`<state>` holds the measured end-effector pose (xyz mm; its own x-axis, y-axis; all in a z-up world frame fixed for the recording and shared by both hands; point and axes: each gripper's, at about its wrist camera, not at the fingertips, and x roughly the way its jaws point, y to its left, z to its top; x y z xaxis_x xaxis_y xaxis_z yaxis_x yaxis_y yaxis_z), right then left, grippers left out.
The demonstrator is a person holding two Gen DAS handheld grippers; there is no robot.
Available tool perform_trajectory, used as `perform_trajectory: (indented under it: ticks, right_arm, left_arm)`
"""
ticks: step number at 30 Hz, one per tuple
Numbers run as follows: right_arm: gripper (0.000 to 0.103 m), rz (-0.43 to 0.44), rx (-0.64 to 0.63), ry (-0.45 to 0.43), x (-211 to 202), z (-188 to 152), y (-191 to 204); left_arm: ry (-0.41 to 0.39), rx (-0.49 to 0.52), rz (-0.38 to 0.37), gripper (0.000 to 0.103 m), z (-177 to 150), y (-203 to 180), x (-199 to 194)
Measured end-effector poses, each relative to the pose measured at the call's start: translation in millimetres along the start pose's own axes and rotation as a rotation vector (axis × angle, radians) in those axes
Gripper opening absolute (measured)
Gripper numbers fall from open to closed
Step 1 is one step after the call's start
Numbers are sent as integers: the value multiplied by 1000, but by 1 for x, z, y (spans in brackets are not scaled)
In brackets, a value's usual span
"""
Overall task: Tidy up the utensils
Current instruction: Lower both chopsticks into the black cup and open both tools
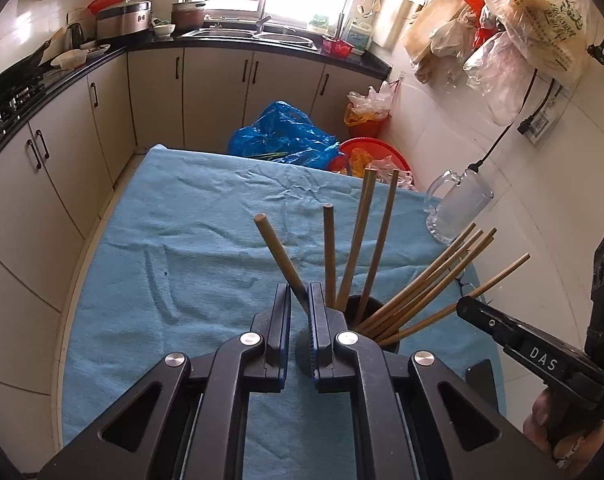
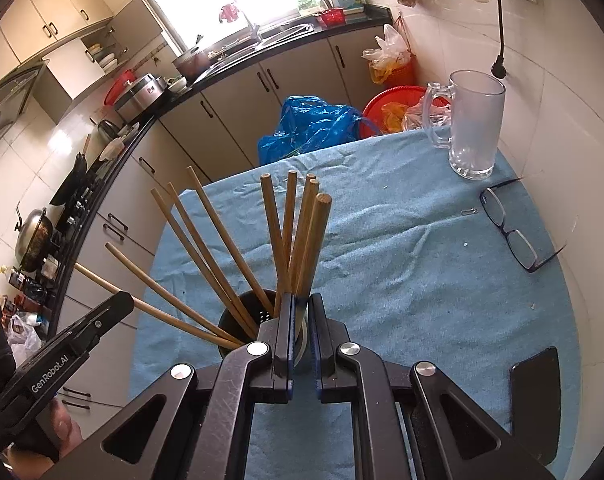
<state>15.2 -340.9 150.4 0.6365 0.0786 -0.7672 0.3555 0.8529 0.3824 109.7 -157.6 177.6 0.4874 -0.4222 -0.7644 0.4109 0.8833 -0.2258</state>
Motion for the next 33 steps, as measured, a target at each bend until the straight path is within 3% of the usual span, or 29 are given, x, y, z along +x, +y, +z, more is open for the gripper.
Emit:
perform_trajectory:
  ticks: [24, 28, 30, 33]
  right_arm:
    - [8, -5, -29, 8, 9, 3, 11]
    - [8, -7, -29, 0, 6, 4, 11]
    - [8, -11, -30, -7, 3, 4, 12]
    - [8, -18, -36, -21, -1, 4, 12]
  left_arm:
    - [-25, 8, 26, 7, -1, 2, 10]
    - [-31, 5, 29, 13, 1, 3, 10]
    - [-36, 0, 32, 23, 1, 3, 11]
    - [-48, -2, 42, 25, 2, 3, 10]
